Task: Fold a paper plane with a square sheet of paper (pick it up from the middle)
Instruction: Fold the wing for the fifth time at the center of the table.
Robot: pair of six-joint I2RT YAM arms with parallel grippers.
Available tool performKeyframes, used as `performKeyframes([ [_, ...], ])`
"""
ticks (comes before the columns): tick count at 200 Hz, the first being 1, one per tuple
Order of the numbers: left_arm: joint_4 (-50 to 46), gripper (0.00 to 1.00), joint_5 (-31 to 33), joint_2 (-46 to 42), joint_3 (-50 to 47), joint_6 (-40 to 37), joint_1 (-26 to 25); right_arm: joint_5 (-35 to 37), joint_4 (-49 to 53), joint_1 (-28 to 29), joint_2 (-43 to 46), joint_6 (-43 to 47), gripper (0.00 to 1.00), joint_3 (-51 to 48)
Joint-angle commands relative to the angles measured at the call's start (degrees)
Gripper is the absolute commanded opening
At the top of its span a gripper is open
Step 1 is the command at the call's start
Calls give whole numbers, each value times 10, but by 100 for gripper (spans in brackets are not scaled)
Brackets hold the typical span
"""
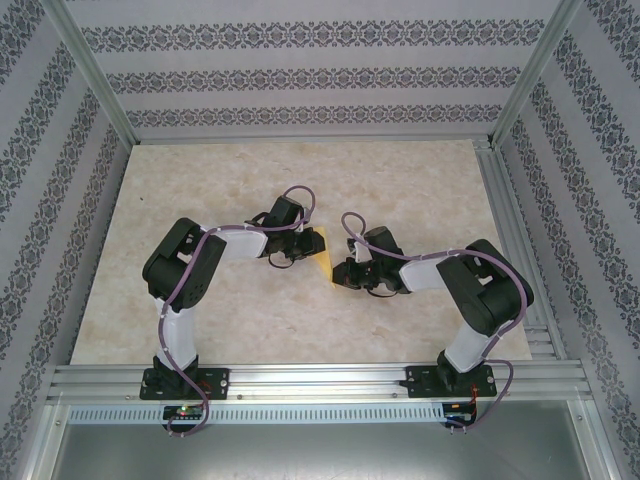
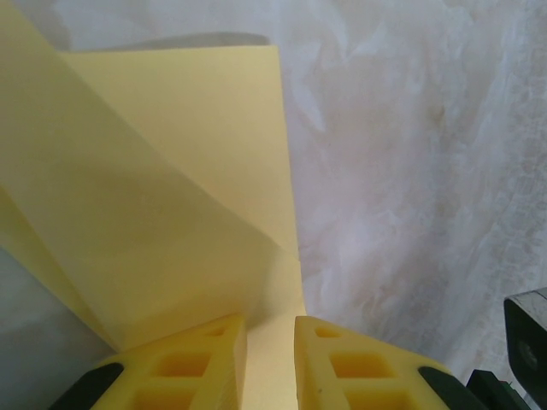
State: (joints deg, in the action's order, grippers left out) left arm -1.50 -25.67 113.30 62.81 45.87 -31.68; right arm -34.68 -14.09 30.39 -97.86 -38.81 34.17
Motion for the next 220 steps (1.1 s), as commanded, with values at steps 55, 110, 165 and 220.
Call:
performKeyframes([
  [55,-42,23,30,23,0,-7,-3,33,148,28,11,65,10,26],
  [110,-41,23,30,25,-1,-6,-3,42,192,36,14,85,8,31],
  [165,-41,23,26,27,0,-6,-3,49,194,38,84,69,15,41],
  [220,-41,23,23,28,-2,-9,-3,62,217,36,90,77,20,95],
])
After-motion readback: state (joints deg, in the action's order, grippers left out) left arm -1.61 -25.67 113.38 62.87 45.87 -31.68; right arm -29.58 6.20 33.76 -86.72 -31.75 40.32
